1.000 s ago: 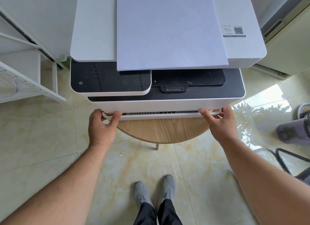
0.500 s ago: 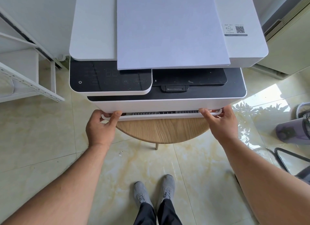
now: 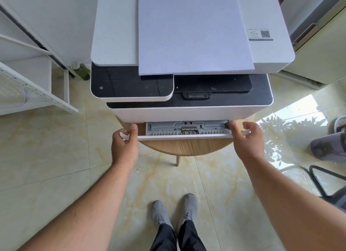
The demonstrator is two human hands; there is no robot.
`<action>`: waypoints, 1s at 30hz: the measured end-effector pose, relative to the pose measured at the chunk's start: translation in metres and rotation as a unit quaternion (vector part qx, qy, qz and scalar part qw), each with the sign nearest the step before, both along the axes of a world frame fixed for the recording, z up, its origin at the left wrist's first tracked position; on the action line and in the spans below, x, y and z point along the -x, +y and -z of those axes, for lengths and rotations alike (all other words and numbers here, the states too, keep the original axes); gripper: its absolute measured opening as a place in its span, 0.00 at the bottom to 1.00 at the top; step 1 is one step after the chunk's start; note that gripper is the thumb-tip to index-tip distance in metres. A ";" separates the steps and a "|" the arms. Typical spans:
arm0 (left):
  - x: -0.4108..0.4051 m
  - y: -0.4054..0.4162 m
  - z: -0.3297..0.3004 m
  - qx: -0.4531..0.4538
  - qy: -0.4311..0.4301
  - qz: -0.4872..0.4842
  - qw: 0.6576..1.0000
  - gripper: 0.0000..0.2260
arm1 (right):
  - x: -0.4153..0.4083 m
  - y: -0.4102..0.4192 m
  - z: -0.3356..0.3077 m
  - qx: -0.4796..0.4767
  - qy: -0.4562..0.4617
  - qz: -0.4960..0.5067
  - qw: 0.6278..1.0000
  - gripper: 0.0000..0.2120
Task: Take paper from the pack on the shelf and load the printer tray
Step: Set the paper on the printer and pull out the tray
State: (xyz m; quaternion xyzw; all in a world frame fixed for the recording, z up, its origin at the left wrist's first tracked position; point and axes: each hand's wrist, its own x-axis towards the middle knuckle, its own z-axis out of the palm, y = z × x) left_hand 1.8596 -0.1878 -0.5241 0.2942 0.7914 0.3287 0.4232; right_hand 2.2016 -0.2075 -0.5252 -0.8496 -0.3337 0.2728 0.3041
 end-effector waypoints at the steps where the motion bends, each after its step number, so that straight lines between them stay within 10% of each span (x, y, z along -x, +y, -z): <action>1: -0.003 -0.001 -0.001 0.015 -0.019 -0.016 1.000 0.22 | 0.000 -0.001 -0.001 0.004 0.021 0.019 1.000 0.31; 10: -0.005 -0.017 -0.005 0.049 -0.120 -0.058 0.990 0.24 | 0.003 -0.021 -0.004 0.030 0.115 0.083 0.989 0.11; 30: 0.004 -0.124 -0.011 0.084 -0.186 -0.051 0.978 0.30 | 0.002 -0.130 0.000 0.146 0.096 0.067 0.982 0.17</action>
